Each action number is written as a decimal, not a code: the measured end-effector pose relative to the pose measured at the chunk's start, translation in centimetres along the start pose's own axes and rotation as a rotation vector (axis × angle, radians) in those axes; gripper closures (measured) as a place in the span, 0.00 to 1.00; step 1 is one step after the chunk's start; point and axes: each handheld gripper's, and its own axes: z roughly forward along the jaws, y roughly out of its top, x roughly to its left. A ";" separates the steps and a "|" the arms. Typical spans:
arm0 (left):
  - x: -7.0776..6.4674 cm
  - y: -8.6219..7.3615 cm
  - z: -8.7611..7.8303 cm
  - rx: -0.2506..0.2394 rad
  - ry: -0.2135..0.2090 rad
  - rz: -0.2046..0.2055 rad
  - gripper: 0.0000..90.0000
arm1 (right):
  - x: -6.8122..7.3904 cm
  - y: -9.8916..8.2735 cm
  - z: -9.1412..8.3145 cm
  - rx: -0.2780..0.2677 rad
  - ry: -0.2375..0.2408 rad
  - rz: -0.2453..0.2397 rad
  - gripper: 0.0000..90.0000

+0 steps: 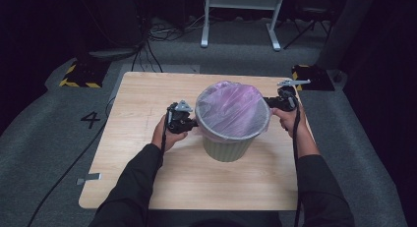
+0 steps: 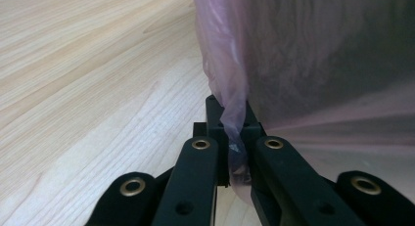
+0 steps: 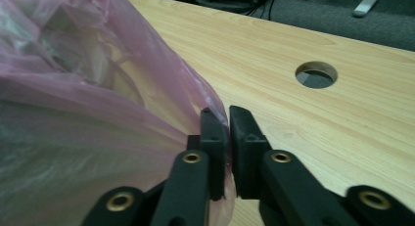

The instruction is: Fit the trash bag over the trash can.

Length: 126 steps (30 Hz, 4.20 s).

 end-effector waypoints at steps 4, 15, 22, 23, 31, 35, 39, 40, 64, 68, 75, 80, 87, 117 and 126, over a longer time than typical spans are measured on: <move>-0.1 -0.3 -1.4 -0.027 0.053 0.002 0.75 | -0.2 -0.4 -0.9 -0.020 -0.070 -0.016 0.71; -2.4 -2.1 -6.7 -0.158 0.016 0.091 0.27 | -0.3 -0.6 -6.8 -0.055 -0.174 -0.152 0.33; -5.0 -1.9 -7.3 -0.168 -0.057 0.159 0.21 | 0.4 -0.8 -9.6 -0.098 -0.257 -0.201 0.30; -5.3 -1.8 -7.3 -0.170 -0.058 0.163 0.21 | 0.6 -0.9 -9.9 -0.094 -0.280 -0.217 0.29; -7.0 -1.0 -6.8 -0.197 -0.021 0.216 0.37 | 2.5 -1.3 -11.3 -0.103 -0.290 -0.300 0.27; -7.1 -0.7 -6.8 -0.197 0.018 0.232 0.52 | 3.6 -1.4 -12.3 -0.147 -0.238 -0.307 0.26; -7.1 -0.6 -6.6 -0.183 0.032 0.260 0.69 | 4.4 -1.5 -12.7 -0.135 -0.226 -0.348 0.30; -7.1 -0.6 -6.6 -0.182 0.035 0.266 0.72 | 4.6 -1.7 -12.7 -0.139 -0.197 -0.352 0.31; -6.5 -0.1 -6.9 -0.202 0.115 0.258 0.91 | 11.3 -8.8 -8.9 -0.098 -0.128 -0.538 0.89; -6.4 -0.5 -7.1 -0.206 0.100 0.267 1.00 | 11.5 -9.2 -9.1 -0.132 -0.116 -0.526 0.94; -6.6 -1.3 -7.0 -0.169 0.080 0.293 1.00 | 12.0 -10.3 -9.2 -0.128 -0.085 -0.539 1.00; -6.4 -2.3 -6.6 -0.130 0.061 0.319 1.00 | 11.7 -11.3 -8.0 -0.075 -0.029 -0.534 1.00; -6.6 -4.0 -5.0 -0.043 0.033 0.347 1.00 | 11.7 -12.4 -6.4 0.011 -0.015 -0.556 1.00; -4.1 -7.3 -3.1 0.012 0.075 0.193 0.52 | 6.3 -15.3 -3.2 0.076 0.048 -0.295 0.94; -4.0 -9.3 -5.1 0.014 0.072 0.063 0.18 | 6.1 -15.7 -5.3 0.064 0.132 -0.292 0.45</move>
